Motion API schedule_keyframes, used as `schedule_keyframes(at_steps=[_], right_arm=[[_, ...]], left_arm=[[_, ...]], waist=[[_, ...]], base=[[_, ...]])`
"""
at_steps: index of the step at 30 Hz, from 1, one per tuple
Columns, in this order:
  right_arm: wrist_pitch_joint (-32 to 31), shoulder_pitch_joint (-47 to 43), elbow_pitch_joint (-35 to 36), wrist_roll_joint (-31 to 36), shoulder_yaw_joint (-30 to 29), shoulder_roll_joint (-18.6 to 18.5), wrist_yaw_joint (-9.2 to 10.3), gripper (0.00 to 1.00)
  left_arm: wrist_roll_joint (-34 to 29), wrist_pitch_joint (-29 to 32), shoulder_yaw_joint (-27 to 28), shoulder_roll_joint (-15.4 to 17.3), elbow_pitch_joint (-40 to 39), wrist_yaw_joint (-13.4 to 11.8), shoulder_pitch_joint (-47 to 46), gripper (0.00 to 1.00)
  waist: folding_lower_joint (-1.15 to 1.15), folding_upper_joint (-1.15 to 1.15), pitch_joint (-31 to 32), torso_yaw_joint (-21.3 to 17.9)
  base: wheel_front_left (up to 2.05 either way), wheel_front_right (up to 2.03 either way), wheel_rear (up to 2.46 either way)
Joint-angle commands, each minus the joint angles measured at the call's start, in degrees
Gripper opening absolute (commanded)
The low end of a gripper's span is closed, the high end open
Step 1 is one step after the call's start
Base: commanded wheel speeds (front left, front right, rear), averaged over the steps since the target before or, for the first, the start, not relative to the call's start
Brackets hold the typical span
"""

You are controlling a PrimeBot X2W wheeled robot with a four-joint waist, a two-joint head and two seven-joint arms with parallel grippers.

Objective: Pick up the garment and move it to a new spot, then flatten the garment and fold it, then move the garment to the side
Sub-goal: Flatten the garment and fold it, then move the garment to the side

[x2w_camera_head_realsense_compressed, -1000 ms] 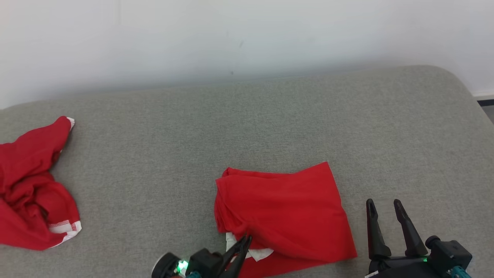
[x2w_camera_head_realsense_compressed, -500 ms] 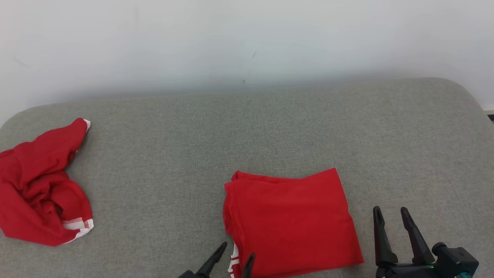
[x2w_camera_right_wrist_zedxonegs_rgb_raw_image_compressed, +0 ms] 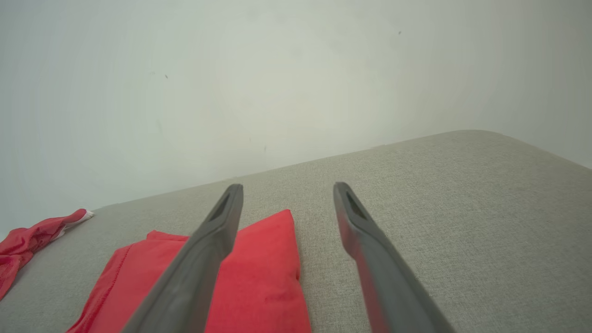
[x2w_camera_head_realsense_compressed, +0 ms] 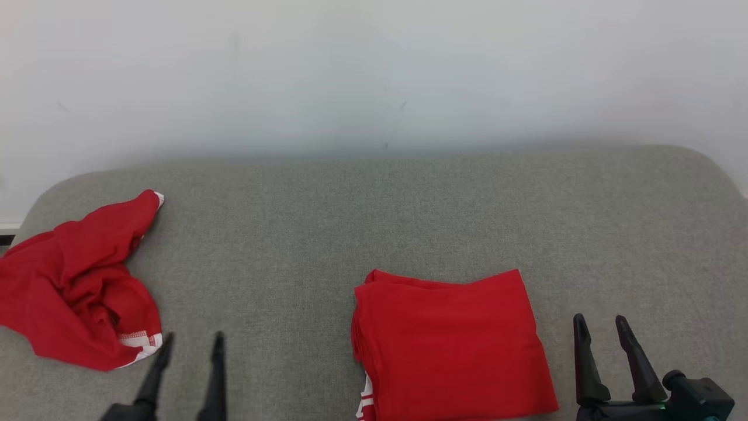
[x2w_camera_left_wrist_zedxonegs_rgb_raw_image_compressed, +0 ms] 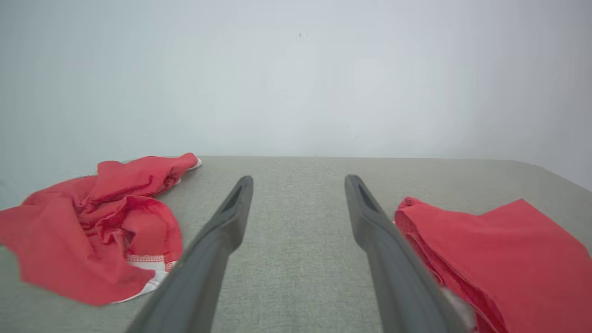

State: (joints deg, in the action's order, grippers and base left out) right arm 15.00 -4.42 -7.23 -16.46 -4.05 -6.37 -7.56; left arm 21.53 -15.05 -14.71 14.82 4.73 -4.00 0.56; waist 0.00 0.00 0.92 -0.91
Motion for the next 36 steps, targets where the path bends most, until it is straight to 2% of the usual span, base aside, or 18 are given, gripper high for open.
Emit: schedule_keyframes(at_steps=[1,7,13,24,36], right_arm=[[0.2,-0.5,0.3,0.6,-0.2,0.1,0.16,1.00],[0.2,-1.0,0.7,1.4,-0.3,-0.1,0.16,1.00],[0.2,-1.7,1.1,2.3,-0.6,0.2,0.16,1.00],[0.2,-3.1,2.0,6.2,1.0,1.3,0.17,1.00],[0.2,-3.7,2.3,7.6,1.0,1.5,0.16,1.00]], left_arm=[[-0.1,-0.2,2.0,0.4,-0.6,-0.5,1.2,1.00],[-1.8,-0.2,9.1,1.3,-2.2,-1.0,4.2,1.00],[-4.1,-0.2,11.6,1.2,-2.1,-1.0,6.8,1.00],[-6.8,-0.2,10.1,0.0,0.1,1.4,7.2,1.00],[-8.5,-0.2,8.9,0.6,1.1,2.4,7.0,1.00]], waist=[[0.00,0.00,0.5,0.3],[0.00,0.00,1.2,0.8],[0.00,0.00,1.7,1.4],[0.00,0.00,2.5,1.5],[0.00,0.00,3.0,1.1]], base=[[0.00,0.00,0.00],[0.00,0.00,0.00],[0.00,0.00,0.00],[0.00,0.00,0.00],[0.00,0.00,0.00]])
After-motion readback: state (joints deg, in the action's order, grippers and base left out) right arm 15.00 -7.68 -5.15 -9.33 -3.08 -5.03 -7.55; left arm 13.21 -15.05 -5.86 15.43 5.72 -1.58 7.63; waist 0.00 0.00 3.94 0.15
